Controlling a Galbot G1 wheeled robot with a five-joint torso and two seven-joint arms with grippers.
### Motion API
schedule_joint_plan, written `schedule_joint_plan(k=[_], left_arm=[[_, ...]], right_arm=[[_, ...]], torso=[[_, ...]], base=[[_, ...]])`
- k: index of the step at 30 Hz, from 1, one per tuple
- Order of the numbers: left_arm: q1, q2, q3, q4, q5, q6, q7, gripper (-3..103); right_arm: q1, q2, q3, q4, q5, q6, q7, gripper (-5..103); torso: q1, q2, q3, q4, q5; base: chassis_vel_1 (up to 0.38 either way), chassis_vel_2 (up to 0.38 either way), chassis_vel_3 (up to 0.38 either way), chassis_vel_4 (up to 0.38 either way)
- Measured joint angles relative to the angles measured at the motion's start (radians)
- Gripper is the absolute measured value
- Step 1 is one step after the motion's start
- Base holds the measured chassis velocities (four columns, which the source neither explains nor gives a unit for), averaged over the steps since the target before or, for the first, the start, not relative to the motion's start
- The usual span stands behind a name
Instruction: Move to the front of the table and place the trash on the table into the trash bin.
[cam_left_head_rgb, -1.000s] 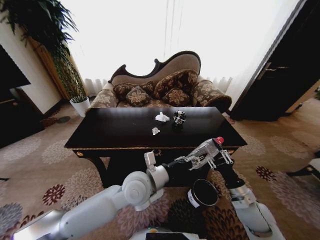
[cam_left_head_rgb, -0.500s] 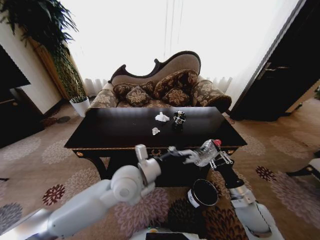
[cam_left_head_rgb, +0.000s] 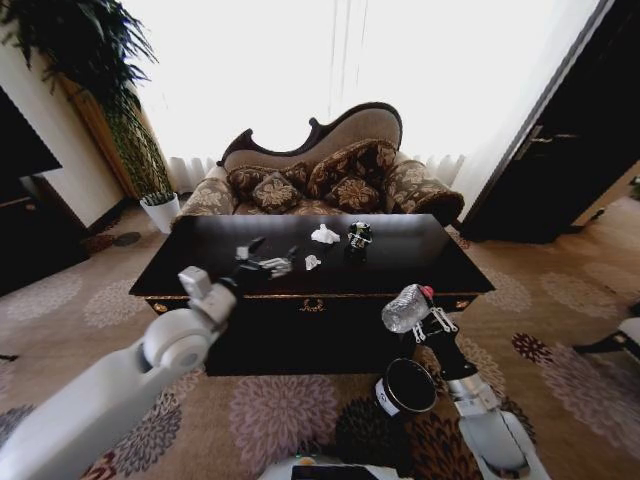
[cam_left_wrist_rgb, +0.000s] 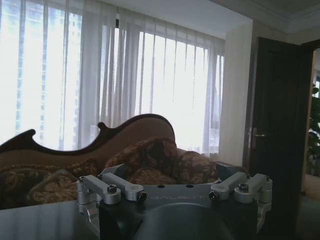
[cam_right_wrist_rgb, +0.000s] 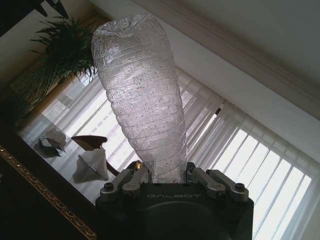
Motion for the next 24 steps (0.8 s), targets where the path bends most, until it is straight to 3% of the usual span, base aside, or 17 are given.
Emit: schedule_joint_plan(k=[4,8,14,15,17,24], left_arm=[[0.042,0.016,-0.073,0.052,0.077,-0.026,0.007,100],[0.222,0.009,-0.282,0.114,0.139,-0.062,0.093,100],[0.48,-0.066,-0.544,0.154,0.208,-0.088,0.157,100],[0.48,-0.066,-0.544,0.154,0.208,-0.088,0.157,100],[0.562,-0.118,-0.637,0.162,0.225,-0.095,0.183,100],[0.646,-0.216,-0.73,0.175,0.272,-0.156,0.252,100]], right_arm=[[-0.029,0.016,0.001,-0.002,0.096,-0.02,-0.004,25],[-0.051,0.026,0.009,-0.03,0.197,-0.028,-0.008,25],[-0.052,0.025,0.01,-0.055,0.296,-0.058,-0.016,25],[-0.052,0.025,0.01,-0.055,0.296,-0.058,-0.016,25],[-0.052,0.025,-0.003,-0.06,0.353,-0.089,-0.022,25],[-0.052,0.024,-0.028,-0.081,0.468,-0.147,-0.032,25]], torso=[[0.0,0.0,0.0,-0.0006,0.0002],[0.0,0.0,0.0,0.0,0.0],[0.0,0.0,0.0,0.0002,-0.0001],[0.0,0.0,0.0,0.0002,-0.0001],[0.0,0.0,0.0,0.0003,0.0],[0.0,0.0,0.0,0.0003,0.0001]], base=[[0.0,0.0,0.0,0.0],[0.0,0.0,0.0,0.0],[0.0,0.0,0.0,0.0],[0.0,0.0,0.0,0.0],[0.0,0.0,0.0,0.0],[0.0,0.0,0.0,0.0]])
